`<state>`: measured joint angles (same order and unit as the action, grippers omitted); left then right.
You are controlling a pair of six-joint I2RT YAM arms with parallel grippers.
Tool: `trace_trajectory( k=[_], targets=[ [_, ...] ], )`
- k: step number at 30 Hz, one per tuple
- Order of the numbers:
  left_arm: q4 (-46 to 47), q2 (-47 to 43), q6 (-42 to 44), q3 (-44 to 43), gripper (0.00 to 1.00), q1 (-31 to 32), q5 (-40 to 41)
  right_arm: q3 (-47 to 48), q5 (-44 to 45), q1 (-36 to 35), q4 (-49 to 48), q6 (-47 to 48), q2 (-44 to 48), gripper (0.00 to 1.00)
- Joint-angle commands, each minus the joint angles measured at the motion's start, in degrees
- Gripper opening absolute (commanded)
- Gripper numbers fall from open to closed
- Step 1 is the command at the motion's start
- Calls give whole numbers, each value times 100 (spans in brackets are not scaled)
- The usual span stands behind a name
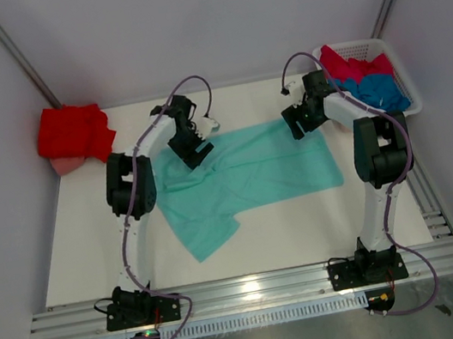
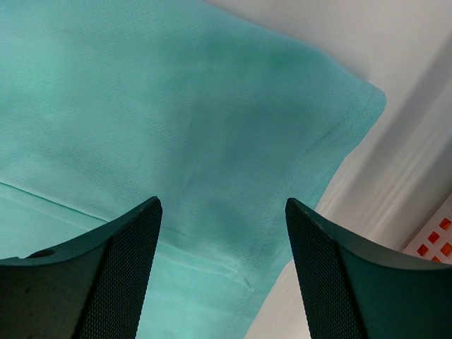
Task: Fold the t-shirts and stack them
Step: Fold the tshirt
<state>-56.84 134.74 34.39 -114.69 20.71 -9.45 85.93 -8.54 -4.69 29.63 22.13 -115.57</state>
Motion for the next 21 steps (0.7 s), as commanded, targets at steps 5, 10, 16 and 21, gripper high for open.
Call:
trace_trajectory(
  k=[5,10,16,21],
  targets=[
    [-476,-623,103,254,83,56,-144,126,-78,3,-106,-25,105,75],
    [-565,-958,59,430,83,56,-171,187,-201,-14,-62,-77,43,75],
    [-662,-1160,-99,466,83,56,-469,275,-166,-129,113,-7,-62,74],
    [-767,-1239,-187,518,83,161,-575,222,-175,-138,113,46,34,74]
  ],
)
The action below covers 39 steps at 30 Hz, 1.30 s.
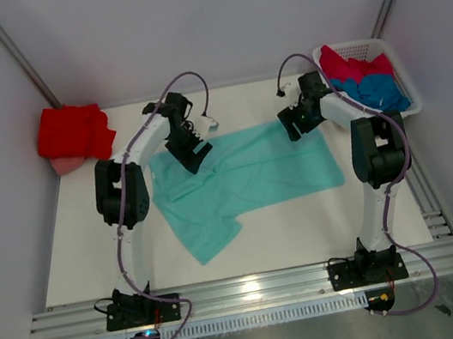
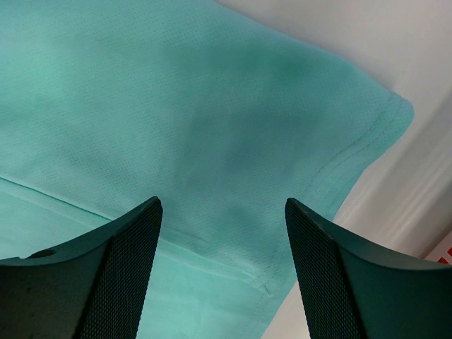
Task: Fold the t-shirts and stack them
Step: Fold the tshirt
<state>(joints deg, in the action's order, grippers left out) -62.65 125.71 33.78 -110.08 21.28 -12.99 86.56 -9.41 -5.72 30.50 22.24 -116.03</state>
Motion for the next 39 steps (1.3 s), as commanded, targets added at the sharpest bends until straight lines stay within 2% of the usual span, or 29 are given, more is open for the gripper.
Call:
trace_trajectory(
  k=[1,6,16,29,39],
  targets=[
    [-142,-363,-152,127,83,157,-195,159,-87,-35,17,35,106,74],
    [306,-354,-415,242,84,271,-98,62,-175,-35,-9,0,177,74],
    [860,-64,-645,-312,84,386,421,-228,-61,-35,-115,79,397,74],
    [913,603,-663,-541,84,386,534,-316,-26,-35,-97,70,467,74],
    [807,560,-539,-383,84,386,579,-245,-52,-35,-106,17,371,74]
  ],
)
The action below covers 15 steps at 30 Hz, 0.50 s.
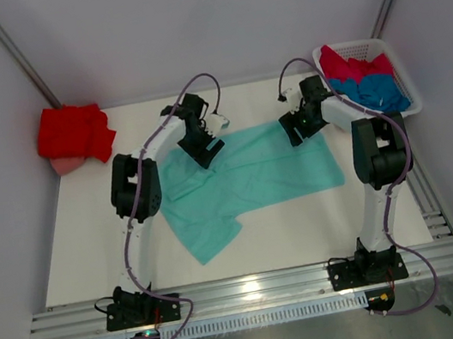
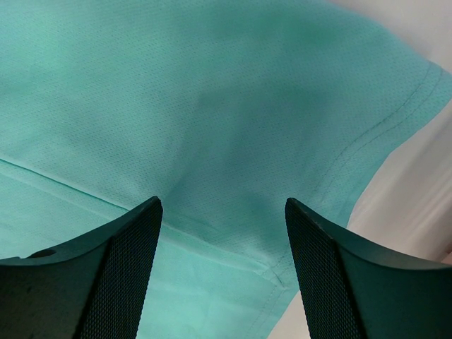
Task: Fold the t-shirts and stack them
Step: Fold the tshirt
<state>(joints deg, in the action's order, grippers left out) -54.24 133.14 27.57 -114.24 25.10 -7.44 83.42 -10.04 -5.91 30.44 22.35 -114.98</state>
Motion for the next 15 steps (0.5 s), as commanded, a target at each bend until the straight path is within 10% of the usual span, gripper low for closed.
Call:
trace_trajectory(
  k=[1,15],
  targets=[
    [-52,-218,73,59,84,3,15,87,11,-15,-99,6,257,74],
    [-280,-675,64,490,83,12,-196,184,-50,-7,-99,-20,107,74]
  ],
)
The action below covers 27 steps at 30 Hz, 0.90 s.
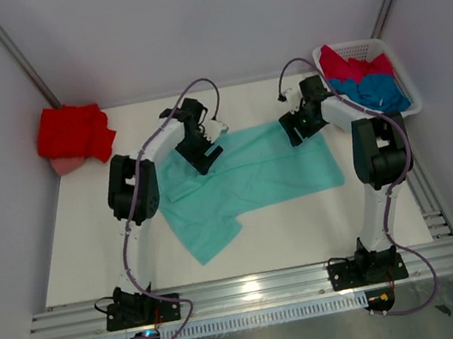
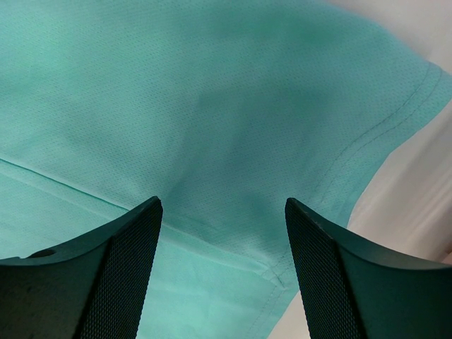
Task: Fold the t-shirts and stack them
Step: Fold the tshirt
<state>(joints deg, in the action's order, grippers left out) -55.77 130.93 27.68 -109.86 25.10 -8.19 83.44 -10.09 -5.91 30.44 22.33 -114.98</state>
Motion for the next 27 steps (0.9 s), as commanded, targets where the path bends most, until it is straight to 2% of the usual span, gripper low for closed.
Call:
trace_trajectory(
  k=[1,7,19,27],
  targets=[
    [-127,-498,44,53,83,12,-113,182,-37,-15,-99,-27,99,74],
    [-268,-578,71,-26,83,65,-192,225,-46,-15,-99,-36,28,74],
    [-1234,-692,325,-193,83,408,-1141,349,-55,-7,-20,-27,63,74],
    [-1507,-692,273,-387,83,645,-1361,305,-29,-15,-29,-9,186,74]
  ],
)
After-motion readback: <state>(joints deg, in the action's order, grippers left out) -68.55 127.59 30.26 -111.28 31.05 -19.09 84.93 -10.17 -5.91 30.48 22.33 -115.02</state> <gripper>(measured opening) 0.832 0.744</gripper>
